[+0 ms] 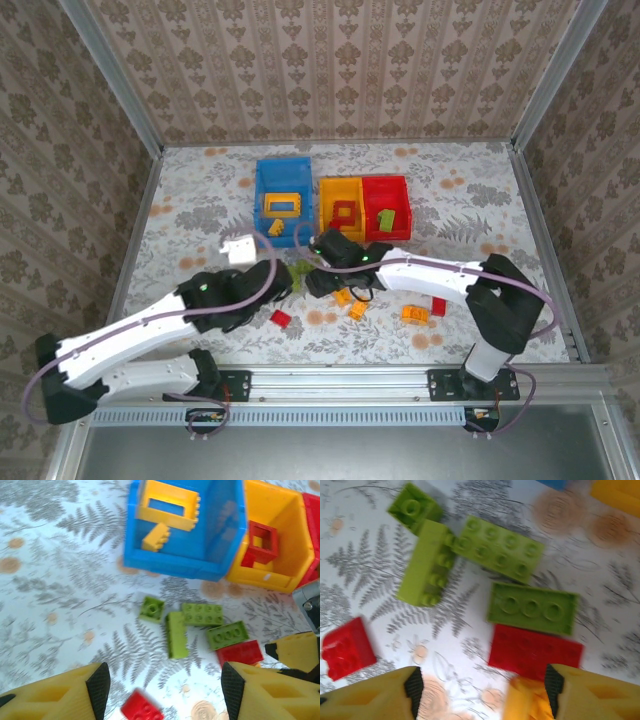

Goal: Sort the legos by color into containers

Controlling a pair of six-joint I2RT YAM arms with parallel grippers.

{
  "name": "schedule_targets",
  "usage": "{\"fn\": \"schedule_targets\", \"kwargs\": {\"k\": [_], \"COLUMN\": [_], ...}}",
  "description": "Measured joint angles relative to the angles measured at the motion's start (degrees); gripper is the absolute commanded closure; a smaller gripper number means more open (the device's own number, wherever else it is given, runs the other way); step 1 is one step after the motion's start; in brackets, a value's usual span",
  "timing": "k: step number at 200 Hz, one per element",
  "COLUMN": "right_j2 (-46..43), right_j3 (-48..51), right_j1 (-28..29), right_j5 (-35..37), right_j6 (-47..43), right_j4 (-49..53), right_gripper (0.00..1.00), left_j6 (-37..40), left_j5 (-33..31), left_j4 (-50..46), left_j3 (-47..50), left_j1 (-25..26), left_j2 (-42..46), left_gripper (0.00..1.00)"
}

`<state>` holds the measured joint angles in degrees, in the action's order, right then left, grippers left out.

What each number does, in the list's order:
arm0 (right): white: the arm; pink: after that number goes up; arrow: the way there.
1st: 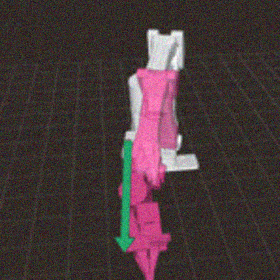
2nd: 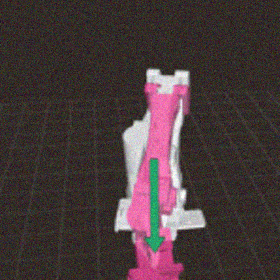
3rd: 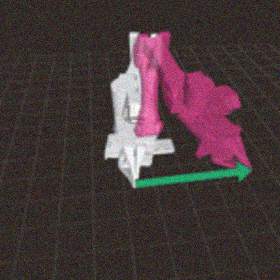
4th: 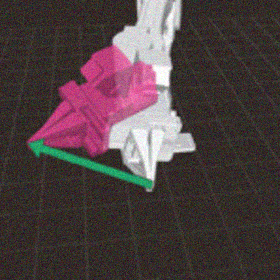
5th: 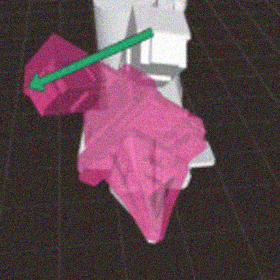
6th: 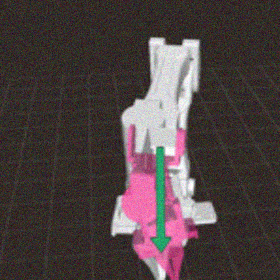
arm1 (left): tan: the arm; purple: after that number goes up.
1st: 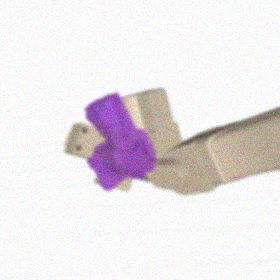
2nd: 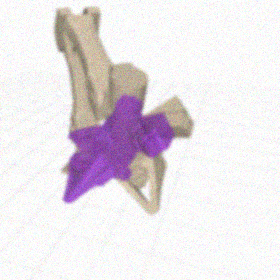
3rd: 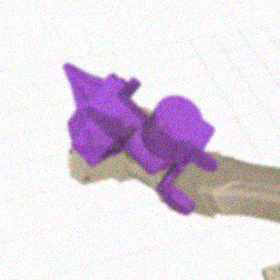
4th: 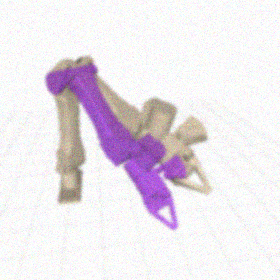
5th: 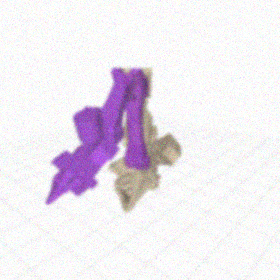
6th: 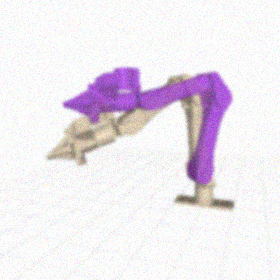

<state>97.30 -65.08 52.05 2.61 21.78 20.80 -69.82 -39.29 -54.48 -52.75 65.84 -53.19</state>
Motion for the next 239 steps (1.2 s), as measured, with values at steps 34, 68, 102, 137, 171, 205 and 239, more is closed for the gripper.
{"fn": "schedule_targets", "kwargs": {"k": [34, 68, 102, 137, 171, 205, 239], "right_j2": [6.6, 12.8, 17.8, 20.9, 22.7, 22.7, 23.7], "right_j3": [-6.8, -11.9, -15.8, -20.0, -21.4, -21.4, -22.4], "right_j1": [3.1, 4.2, 4.1, 4.1, 4.0, 4.0, 4.0], "right_j5": [0.6, 2.0, 3.2, 3.3, 3.3, 3.2, 3.2], "right_j6": [3.7, 8.0, 10.4, 12.0, 13.1, 13.6, 13.7], "right_j4": [0.3, 1.4, 2.8, 3.2, 3.7, 4.3, 4.8], "right_gripper": [0.43, 0.45, 0.51, 0.62, 0.57, 0.48, 0.56], "left_j6": [-7.9, -11.2, -11.7, -11.6, -11.0, -10.1, -9.6], "left_j5": [-2.4, -2.8, -3.0, -3.0, -2.9, -2.8, -2.5], "left_j4": [-8.5, -13.4, -15.0, -14.6, -13.2, -11.9, -11.2], "left_j3": [4.8, 8.4, 8.9, 9.0, 9.3, 9.3, 9.3], "left_j1": [0.9, 0.9, 0.9, 0.9, 0.9, 0.9, 0.9], "left_j2": [10.8, 18.3, 20.6, 20.4, 19.7, 19.4, 19.0], "left_gripper": [0.38, 0.38, 0.38, 0.39, 0.39, 0.39, 0.39]}}
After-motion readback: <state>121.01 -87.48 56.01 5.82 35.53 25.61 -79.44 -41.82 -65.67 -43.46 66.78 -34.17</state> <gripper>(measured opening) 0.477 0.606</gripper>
